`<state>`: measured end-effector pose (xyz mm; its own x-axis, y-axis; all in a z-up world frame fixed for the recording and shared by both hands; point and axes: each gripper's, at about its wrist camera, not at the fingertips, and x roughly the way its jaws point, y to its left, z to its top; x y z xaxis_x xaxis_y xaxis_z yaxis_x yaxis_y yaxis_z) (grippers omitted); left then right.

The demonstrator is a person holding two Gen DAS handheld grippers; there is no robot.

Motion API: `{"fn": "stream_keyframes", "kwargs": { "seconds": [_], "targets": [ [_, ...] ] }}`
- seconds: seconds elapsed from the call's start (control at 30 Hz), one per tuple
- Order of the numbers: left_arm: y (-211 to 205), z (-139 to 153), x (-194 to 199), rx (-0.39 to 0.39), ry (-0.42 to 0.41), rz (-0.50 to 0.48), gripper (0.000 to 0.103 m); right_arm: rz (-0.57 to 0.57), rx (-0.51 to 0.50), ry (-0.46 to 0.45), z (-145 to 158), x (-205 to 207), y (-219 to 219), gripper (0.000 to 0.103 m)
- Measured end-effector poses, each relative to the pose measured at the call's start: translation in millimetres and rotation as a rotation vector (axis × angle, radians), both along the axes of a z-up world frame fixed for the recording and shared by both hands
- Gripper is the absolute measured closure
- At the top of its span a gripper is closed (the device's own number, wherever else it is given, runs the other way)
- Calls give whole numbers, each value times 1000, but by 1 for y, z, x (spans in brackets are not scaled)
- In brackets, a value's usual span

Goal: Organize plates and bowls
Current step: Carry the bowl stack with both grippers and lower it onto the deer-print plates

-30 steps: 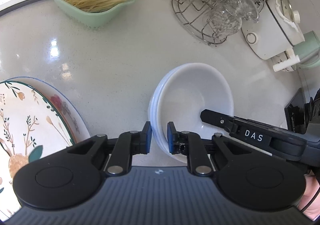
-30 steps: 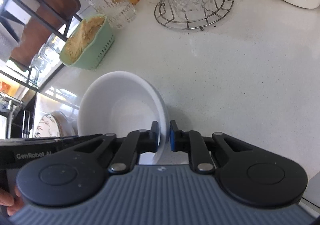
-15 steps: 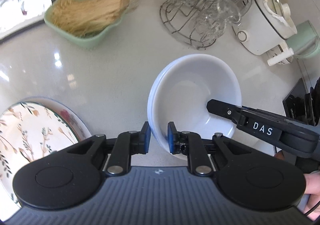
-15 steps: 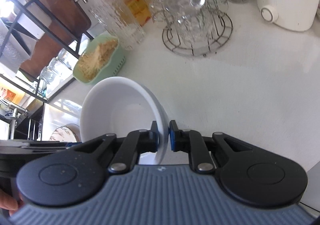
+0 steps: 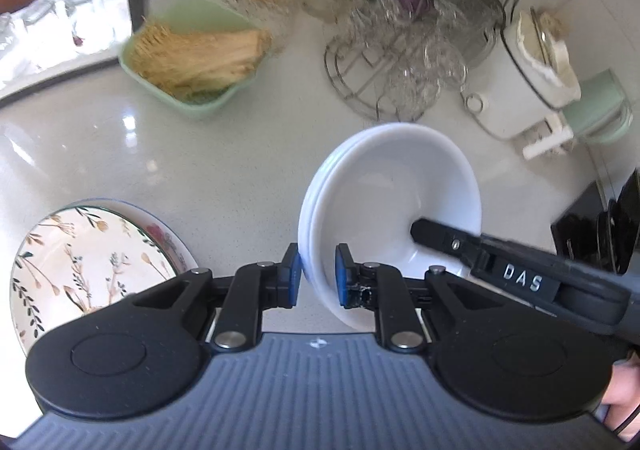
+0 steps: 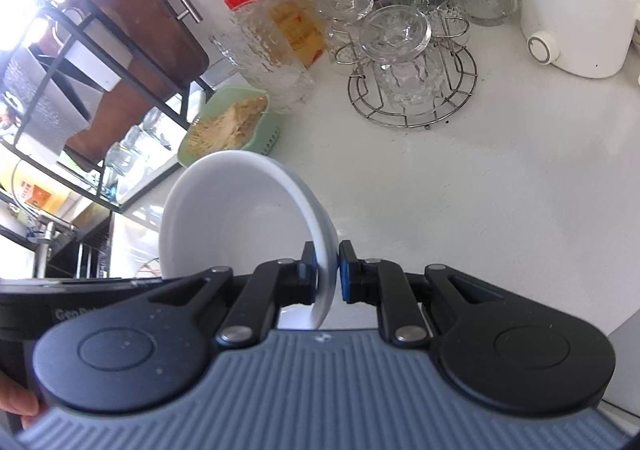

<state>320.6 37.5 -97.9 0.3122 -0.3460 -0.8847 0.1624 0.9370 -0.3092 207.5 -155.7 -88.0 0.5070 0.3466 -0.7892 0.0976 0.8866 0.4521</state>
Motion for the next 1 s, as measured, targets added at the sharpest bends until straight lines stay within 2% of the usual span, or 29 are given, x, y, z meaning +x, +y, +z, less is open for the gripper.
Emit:
{"fn": "stream_keyframes", "kwargs": {
  "seconds": [0.1,0.43,0.7,1.0],
  "targets": [
    [3,8,-3,30,-25,2,83,21,-7,-14,5,-1,10,89],
    [54,15,-9,-4,-12,103,83,78,14,-31,15,7,48,89],
    [104,7,-20,-31,16,187,83,155,-18,-71,21,13,94,89],
    [165,-9,-34,-75,35,305,83,257,-19,-28,10,24,146,89]
  ]
}}
